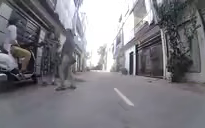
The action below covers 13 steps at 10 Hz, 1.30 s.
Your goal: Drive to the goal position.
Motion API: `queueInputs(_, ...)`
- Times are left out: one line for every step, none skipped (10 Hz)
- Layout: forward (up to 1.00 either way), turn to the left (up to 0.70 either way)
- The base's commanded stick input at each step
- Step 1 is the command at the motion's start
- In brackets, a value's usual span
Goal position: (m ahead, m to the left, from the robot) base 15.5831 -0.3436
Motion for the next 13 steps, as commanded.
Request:
queueInputs(0.85, 0.0)
queueInputs(0.85, 0.0)
queueInputs(0.85, 0.0)
queueInputs(0.85, 0.0)
queueInputs(0.85, 0.0)
queueInputs(0.85, 0.0)
queueInputs(0.85, 0.0)
queueInputs(0.85, 0.0)
queueInputs(0.85, 0.0)
queueInputs(0.85, 0.0)
queueInputs(0.85, 0.0)
queueInputs(0.85, 0.0)
queueInputs(0.85, 0.0)
